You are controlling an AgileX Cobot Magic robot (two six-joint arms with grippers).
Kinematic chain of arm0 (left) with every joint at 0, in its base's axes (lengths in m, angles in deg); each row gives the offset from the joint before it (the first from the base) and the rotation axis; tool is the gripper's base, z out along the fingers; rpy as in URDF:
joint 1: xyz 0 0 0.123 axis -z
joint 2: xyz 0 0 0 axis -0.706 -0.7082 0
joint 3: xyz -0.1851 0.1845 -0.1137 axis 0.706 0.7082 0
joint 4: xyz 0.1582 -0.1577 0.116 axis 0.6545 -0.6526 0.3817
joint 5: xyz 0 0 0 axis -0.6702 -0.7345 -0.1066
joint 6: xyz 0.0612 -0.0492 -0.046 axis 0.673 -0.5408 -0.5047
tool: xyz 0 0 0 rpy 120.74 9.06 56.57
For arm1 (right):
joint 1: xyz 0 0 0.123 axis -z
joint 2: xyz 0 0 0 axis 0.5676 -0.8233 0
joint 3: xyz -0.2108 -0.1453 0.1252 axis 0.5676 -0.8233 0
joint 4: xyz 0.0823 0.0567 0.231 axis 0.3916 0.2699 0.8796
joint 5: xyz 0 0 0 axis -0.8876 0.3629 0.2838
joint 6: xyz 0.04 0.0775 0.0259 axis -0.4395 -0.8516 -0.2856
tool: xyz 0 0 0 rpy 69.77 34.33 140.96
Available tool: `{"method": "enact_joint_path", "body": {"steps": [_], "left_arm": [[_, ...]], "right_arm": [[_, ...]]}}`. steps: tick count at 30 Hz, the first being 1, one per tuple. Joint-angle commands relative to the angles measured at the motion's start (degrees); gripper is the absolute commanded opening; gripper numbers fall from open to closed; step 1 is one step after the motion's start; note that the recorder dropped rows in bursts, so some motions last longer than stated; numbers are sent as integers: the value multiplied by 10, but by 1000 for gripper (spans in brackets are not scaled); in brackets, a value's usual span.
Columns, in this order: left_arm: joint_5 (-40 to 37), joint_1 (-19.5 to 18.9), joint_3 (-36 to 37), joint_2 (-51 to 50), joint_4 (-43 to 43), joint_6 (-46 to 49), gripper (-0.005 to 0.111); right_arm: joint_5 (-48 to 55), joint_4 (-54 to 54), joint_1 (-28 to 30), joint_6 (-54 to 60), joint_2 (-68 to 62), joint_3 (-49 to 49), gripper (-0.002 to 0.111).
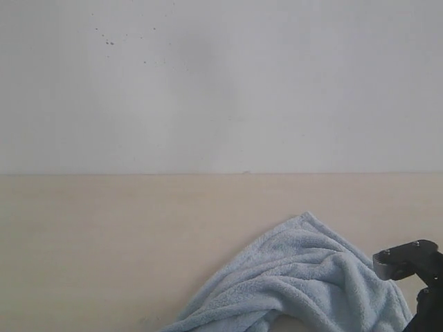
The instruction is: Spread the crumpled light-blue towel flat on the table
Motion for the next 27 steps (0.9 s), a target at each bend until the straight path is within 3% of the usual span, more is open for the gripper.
{"method": "enact_joint_path", "body": {"steps": [1, 12, 16, 21, 27], "left_arm": [[-19, 9, 49, 5, -28, -10, 64], [-25, 9, 45, -54, 64, -57, 60], [-41, 23, 17, -136, 58, -55, 49], [-41, 60, -27, -266, 60, -36, 52], [-41, 101, -24, -421, 88, -35, 56]], "right_arm": [[-2, 5, -1, -1, 9, -1, 0], [-7, 18, -1, -1, 8, -1, 0], [-10, 20, -1, -1, 8, -1, 0], [-19, 36, -1, 0, 8, -1, 0], [-26, 41, -1, 0, 8, -1, 0]]}}
